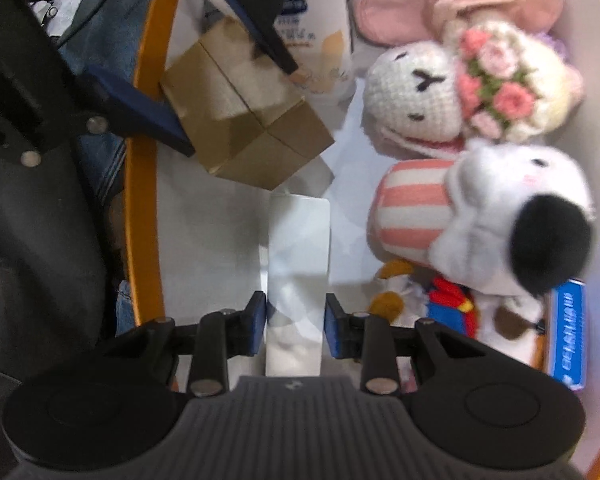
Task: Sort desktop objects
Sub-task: 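Lower brown cube into the box with left gripper while right lowers cylinder, then open right gripper to release cylinder while left gripper releases brown cube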
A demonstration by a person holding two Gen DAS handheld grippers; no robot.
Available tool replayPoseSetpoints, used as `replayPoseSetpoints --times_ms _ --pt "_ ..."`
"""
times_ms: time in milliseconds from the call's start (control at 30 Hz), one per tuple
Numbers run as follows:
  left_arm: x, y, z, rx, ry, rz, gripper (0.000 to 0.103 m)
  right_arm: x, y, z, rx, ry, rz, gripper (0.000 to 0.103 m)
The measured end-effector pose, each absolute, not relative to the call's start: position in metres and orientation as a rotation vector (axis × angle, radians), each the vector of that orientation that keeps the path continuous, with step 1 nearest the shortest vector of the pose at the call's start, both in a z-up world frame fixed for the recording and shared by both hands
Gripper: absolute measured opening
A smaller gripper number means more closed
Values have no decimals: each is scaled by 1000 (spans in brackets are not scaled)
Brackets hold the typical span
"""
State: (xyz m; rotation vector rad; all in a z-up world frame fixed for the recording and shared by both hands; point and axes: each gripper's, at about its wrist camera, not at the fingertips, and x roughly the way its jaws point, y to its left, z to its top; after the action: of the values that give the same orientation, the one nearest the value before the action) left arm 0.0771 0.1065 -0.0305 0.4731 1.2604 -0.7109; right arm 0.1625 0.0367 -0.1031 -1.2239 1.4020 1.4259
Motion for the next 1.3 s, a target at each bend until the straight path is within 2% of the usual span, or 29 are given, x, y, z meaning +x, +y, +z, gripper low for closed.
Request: replayPoseSetpoints --times_ms 567,900,1133,1300 --pt "80 101 -28 455 1266 -647 52 161 18 -86 -1244 1321 1320 34" --pt "96 111 -43 157 1352 -304 51 151 3 -99 -1234 1309 1304 29" --pt "102 114 -50 -15 1319 -154 51 147 -2 -96 -1189 1284 1303 29" --pt "104 106 -57 -30 1299 -66 52 143 -6 -92 -1150 1255 1281 30"
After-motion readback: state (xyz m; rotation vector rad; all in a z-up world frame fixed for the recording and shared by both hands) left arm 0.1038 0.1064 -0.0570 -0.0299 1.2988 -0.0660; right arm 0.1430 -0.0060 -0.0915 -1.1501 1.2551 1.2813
